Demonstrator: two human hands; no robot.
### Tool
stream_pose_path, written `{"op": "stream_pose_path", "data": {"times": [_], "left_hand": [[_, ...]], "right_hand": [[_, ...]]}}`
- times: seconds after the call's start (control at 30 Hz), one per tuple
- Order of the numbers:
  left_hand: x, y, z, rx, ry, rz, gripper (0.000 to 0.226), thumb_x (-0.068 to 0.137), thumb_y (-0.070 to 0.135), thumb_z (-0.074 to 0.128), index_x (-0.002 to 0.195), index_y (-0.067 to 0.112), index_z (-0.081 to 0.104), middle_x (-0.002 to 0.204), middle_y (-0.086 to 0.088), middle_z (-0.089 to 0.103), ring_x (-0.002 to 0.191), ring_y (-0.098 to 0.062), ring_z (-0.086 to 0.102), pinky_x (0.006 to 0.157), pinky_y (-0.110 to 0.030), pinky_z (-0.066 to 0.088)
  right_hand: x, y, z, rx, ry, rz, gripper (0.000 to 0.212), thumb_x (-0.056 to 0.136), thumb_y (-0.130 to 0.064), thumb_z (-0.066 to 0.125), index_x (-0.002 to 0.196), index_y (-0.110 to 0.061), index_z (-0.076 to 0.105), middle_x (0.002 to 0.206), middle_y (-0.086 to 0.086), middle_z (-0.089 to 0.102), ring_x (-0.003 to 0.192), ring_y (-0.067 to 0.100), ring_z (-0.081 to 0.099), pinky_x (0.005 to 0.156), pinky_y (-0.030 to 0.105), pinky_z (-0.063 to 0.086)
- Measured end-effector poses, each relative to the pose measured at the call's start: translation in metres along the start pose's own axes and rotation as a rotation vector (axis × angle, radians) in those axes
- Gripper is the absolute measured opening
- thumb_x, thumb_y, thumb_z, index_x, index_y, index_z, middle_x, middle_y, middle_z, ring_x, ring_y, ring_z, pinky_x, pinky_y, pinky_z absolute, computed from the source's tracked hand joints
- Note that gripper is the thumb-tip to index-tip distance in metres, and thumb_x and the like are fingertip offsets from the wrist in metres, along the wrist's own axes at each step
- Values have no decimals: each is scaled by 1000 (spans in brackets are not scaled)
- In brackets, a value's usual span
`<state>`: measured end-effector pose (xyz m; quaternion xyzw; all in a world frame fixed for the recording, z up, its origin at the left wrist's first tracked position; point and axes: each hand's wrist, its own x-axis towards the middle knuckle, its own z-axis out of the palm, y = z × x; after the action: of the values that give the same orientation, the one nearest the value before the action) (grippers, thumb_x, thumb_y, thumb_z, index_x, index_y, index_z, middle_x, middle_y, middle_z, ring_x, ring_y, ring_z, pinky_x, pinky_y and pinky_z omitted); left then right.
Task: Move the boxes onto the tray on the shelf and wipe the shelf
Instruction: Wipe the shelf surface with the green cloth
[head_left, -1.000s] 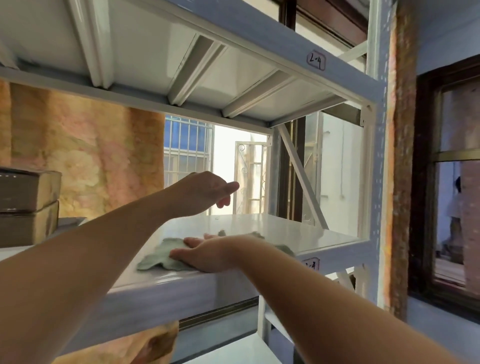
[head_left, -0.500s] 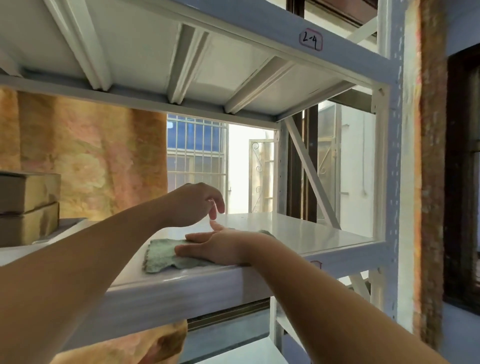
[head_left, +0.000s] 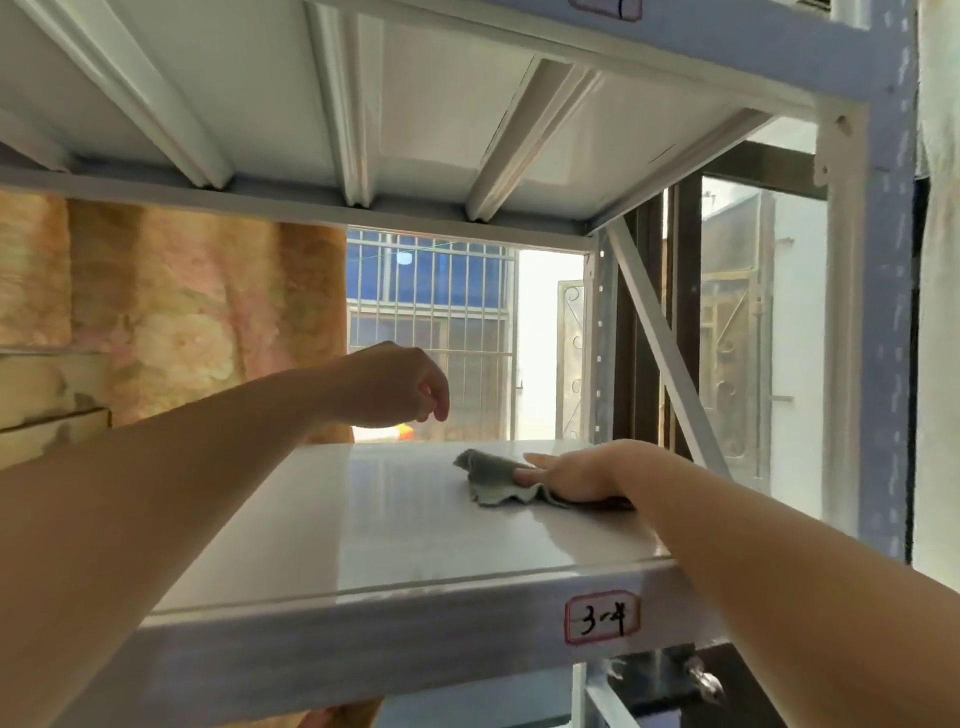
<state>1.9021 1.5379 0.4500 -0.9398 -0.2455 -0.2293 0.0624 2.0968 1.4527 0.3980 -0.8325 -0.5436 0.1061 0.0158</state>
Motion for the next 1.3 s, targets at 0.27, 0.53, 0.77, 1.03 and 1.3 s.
{"op": "stream_pose_path", "data": {"times": [0.27,0.53,0.77,1.03,1.3], "left_hand": [[19,-40,14,55,17,4,24,90,5,51,88,19,70,69,22,54,59,4,52,49,-2,39],[28,-50,18,-45,51,24,18,91,13,54,90,19,71,71,17,60,60,2,54,48,-4,38],[17,-69,13,-52,78,-70,19,90,16,53,87,17,72,76,10,64,78,-14,65,65,-22,49],[-3,-101,24,-3,18,-250,19,88,21,54,88,25,73,83,10,56,84,-9,51,61,-18,36],[-5,-96,31,-39,-7,-204,19,90,25,56,93,26,75,84,12,60,84,-8,53,63,-17,37]], "right_hand": [[21,-14,7,-2,8,67,73,89,-71,18,151,-38,0,161,9,8,146,32,14,117,50,10],[18,-124,26,20,-17,-236,70,85,-76,23,148,-48,8,159,3,-20,147,30,-6,115,49,-2],[63,-170,28,136,25,-243,67,92,-66,24,151,-35,18,160,7,-13,147,29,-10,116,41,-6],[123,-156,5,102,-18,-215,65,94,-64,22,151,-34,17,160,3,12,147,24,13,115,39,12],[125,-137,-4,60,7,-85,64,97,-58,19,151,-23,24,155,7,27,140,26,30,111,36,21]]}}
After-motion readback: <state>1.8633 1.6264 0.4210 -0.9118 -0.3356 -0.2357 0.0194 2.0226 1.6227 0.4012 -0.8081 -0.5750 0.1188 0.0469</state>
